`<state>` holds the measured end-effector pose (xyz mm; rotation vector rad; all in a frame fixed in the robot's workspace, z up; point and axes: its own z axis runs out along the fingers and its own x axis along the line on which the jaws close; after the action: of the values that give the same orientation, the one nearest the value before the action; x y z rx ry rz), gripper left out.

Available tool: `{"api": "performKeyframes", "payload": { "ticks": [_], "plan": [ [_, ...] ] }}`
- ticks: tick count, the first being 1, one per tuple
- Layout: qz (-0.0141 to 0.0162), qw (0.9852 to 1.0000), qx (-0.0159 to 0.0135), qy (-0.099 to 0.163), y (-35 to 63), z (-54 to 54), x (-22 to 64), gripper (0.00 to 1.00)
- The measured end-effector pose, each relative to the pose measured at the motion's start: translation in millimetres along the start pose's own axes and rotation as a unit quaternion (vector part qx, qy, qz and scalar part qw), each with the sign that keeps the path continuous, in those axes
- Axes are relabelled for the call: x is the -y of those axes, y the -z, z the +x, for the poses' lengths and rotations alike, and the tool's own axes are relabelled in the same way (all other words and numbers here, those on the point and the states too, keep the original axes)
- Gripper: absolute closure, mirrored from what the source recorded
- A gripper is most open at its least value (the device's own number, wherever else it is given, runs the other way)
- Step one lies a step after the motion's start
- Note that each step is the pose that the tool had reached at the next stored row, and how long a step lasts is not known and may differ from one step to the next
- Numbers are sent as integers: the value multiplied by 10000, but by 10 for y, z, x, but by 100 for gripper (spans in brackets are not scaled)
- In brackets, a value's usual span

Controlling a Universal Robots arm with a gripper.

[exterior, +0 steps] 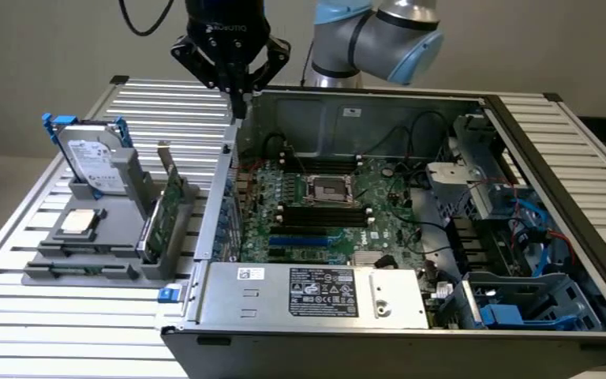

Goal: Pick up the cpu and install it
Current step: 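Reach for the cpu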

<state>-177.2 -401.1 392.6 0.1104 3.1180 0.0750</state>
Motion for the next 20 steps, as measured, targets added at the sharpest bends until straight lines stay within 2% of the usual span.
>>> {"api": "performKeyframes", "payload": {
  "ticks": [9, 20],
  "plan": [
    [1, 10000, -7, 0, 5, 407, 35, 89],
    [6, 10000, -86, -4, -13, 906, 72, 89]
  ]
}}
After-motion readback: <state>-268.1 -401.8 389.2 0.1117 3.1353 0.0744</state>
